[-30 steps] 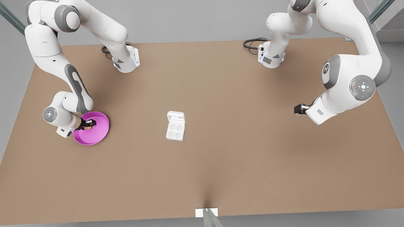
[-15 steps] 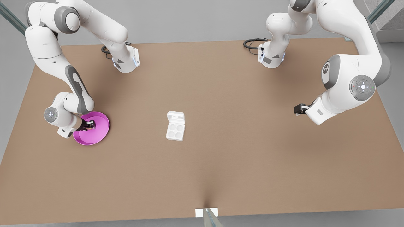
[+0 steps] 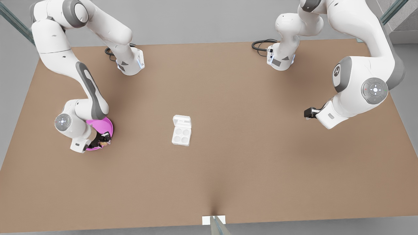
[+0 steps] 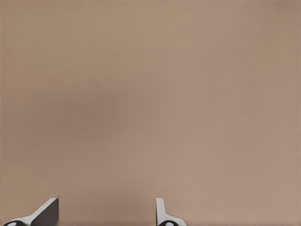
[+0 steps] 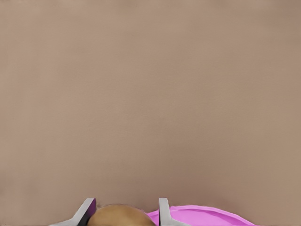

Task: Pack egg into the box and close the box lid

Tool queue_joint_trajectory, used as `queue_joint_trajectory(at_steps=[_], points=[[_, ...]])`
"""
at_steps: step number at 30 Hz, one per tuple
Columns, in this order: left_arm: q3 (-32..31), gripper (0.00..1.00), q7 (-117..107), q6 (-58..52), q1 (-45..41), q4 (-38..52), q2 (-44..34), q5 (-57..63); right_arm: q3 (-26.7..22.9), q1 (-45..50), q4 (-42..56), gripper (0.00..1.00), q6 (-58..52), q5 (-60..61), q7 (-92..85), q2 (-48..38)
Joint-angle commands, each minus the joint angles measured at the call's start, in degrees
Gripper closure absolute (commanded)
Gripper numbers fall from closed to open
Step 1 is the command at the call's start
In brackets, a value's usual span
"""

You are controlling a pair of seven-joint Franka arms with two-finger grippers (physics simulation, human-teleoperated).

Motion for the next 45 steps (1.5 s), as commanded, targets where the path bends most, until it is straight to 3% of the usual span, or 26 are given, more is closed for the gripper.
queue_joint_trajectory(at_steps=[1,10,14,20,37,39,40,41,45], points=[[0.01,0.00,-0.02,-0.02,0.00,0.03,-0.07,-0.03,3.60,0.25,3.02,0.54,-4.92,-0.67,16.40,0.09],[0.01,0.00,-0.02,0.07,0.00,0.03,0.29,0.06,3.95,15.37,16.80,0.54,-6.93,-0.40,30.72,5.97],[0.01,0.00,-0.11,0.15,0.00,0.03,0.29,0.06,3.51,25.04,27.63,0.54,-16.70,-0.31,45.32,11.07],[0.01,0.00,-0.02,0.68,0.09,0.03,0.46,0.06,4.22,31.81,22.18,0.54,-19.95,4.87,63.95,9.58],[0.01,0.00,-0.19,1.03,0.00,0.03,0.81,0.06,3.86,34.18,19.28,0.51,-16.35,6.81,67.47,9.84],[0.01,0.00,-0.11,1.03,0.00,0.03,0.81,0.06,3.78,34.18,19.19,0.46,-16.52,6.81,67.47,9.84],[0.01,0.00,-0.11,1.03,0.00,0.03,0.81,0.06,3.78,34.18,18.93,0.10,-16.61,6.81,67.99,9.84],[0.01,0.00,-0.11,1.03,0.00,0.03,0.81,0.06,3.78,34.18,18.93,0.00,-16.96,6.81,68.09,9.84],[0.01,0.00,-0.11,1.03,0.00,0.03,0.81,0.06,3.78,33.91,19.01,0.00,-17.05,6.81,67.47,9.84]])
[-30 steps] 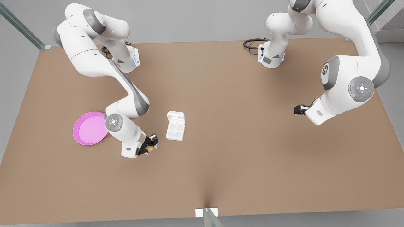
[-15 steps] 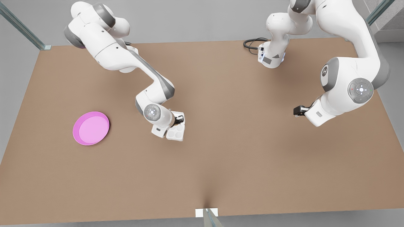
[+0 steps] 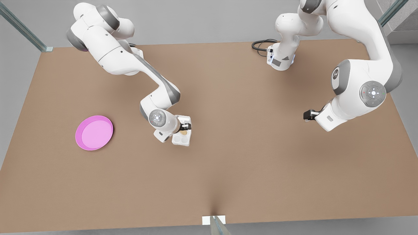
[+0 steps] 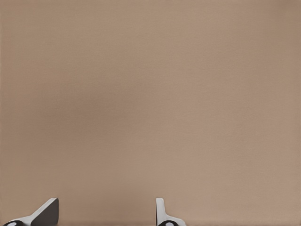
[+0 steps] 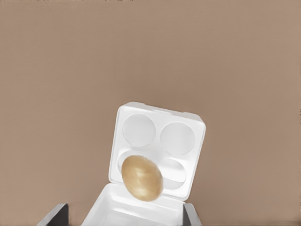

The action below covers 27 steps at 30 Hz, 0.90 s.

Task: Pack egg into the box and close the box lid

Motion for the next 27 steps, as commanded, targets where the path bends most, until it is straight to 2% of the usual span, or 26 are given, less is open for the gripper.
queue_joint_trajectory(at_steps=[1,3,5,6,7,8,9,10,11,12,13,14,15,18,21,27], points=[[0.00,0.00,-0.05,0.01,-0.03,0.03,-0.07,0.03,0.02,-0.03,0.04,0.00,-0.29,-0.20,10.93,-0.10],[0.00,0.00,-0.05,0.09,0.06,0.03,-0.07,0.03,-0.07,-0.12,1.01,0.00,-0.20,-0.29,10.14,-0.10],[-0.08,0.00,-0.14,0.09,-0.20,0.03,0.37,0.03,-0.24,-1.25,12.51,0.00,-0.29,-4.85,0.67,-0.36],[0.00,0.00,-0.14,0.09,-0.29,0.03,0.46,0.03,0.28,-8.53,15.51,0.00,-0.55,-5.92,-17.93,-0.80],[0.00,0.00,-0.14,0.09,-0.29,0.03,0.46,0.03,0.46,-13.99,20.42,0.00,-5.90,-5.74,-32.73,-0.89],[-0.08,0.00,-0.14,0.09,-0.90,0.03,1.16,0.30,-9.01,-12.00,22.72,0.00,-18.55,-4.95,-40.75,-10.38],[0.00,0.00,-0.14,0.01,-1.17,0.03,1.51,0.21,-29.05,0.67,17.29,0.00,-37.80,6.54,-31.46,-18.90],[-0.09,0.00,-0.40,-0.26,-1.87,0.03,1.95,0.21,-29.95,1.12,11.82,0.00,-35.71,5.96,-28.10,-21.63],[-0.09,0.00,-1.98,-2.01,-4.95,0.03,3.10,0.21,-29.95,0.94,12.26,0.00,-35.44,3.31,-28.01,-21.46],[-0.09,0.61,-7.16,-6.05,-7.58,0.03,3.36,0.21,-29.95,0.68,13.14,0.00,-36.14,3.58,-27.83,-21.55],[-0.09,0.79,-14.10,-9.39,-11.62,0.03,4.06,0.03,-30.21,-0.82,14.37,0.00,-37.90,2.96,-28.62,-21.28],[-0.09,0.79,-26.32,-12.21,-20.67,0.03,5.73,-0.14,-30.30,-1.08,18.06,0.00,-38.61,2.87,-28.71,-17.94],[-0.09,0.79,-36.42,-12.12,-26.22,0.29,7.67,-4.70,-30.30,-1.70,18.68,0.00,-38.52,2.96,-28.80,-17.85],[-0.17,0.79,-55.50,-11.42,-38.43,0.64,11.88,-17.98,-30.39,-1.96,19.56,0.00,-38.25,3.05,-28.80,-17.68],[-0.17,0.79,-68.60,2.11,-48.01,2.14,16.89,-21.32,-30.30,-1.78,19.56,0.00,-38.17,2.79,-28.71,-17.59],[-0.44,0.79,-69.31,27.69,-53.73,2.14,23.40,-18.07,-30.39,-2.31,19.64,0.00,-37.82,0.85,-28.62,-17.59]])
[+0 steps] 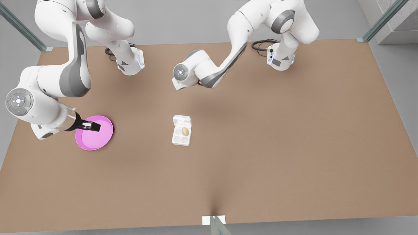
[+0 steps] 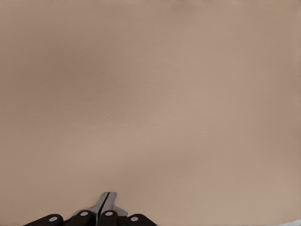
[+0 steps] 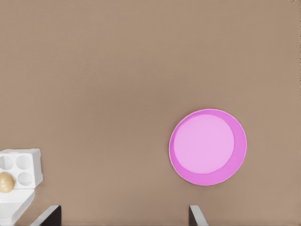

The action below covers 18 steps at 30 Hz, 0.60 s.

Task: Pack egg into the box and close the box lid

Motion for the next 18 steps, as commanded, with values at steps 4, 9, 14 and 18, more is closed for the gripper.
queue_joint_trajectory(at_steps=[4,9,14,18], points=[[0.28,0.79,-33.99,28.78,1.23,0.03,3.60,5.96,0.03,-0.75,0.82,0.00,-1.05,-0.52,-8.42,0.28],[0.37,0.79,-32.41,35.82,2.28,3.55,9.14,10.35,0.03,-0.84,1.97,0.00,-1.14,-0.60,-8.59,1.25],[0.37,0.79,-30.82,38.98,3.51,6.01,12.56,10.44,0.12,-0.40,1.97,0.00,-1.14,-0.60,-8.59,1.25],[0.55,0.79,-30.21,38.89,3.51,5.92,12.13,10.44,0.12,-0.58,1.97,0.00,-1.14,-0.78,-8.50,1.25]])
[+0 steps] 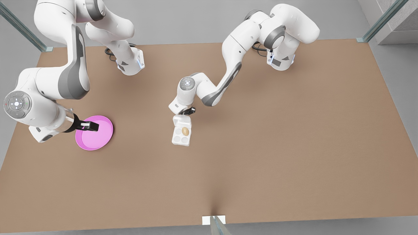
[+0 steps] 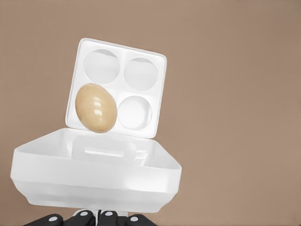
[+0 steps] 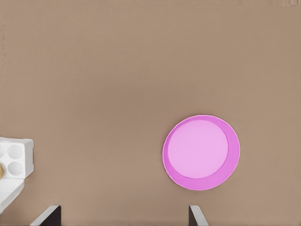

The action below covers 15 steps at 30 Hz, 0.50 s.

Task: Pack egg into the box and close the box lid

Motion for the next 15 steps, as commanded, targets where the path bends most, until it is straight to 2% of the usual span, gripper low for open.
queue_joint_trajectory(at_steps=[1,13,15], points=[[0.14,0.79,-9.85,3.00,0.09,0.05,-0.35,0.28,-0.01,0.04,0.03,0.00,-0.16,-0.07,-3.20,-0.11],[0.06,0.79,-9.41,2.38,3.26,0.84,-1.31,0.28,-0.01,-0.22,0.03,0.00,-0.34,-0.07,-3.20,-0.02],[0.06,0.79,-9.41,-0.60,5.45,0.84,-4.30,0.02,-0.01,-0.13,0.03,0.00,-0.34,-0.07,-3.02,-0.02]])
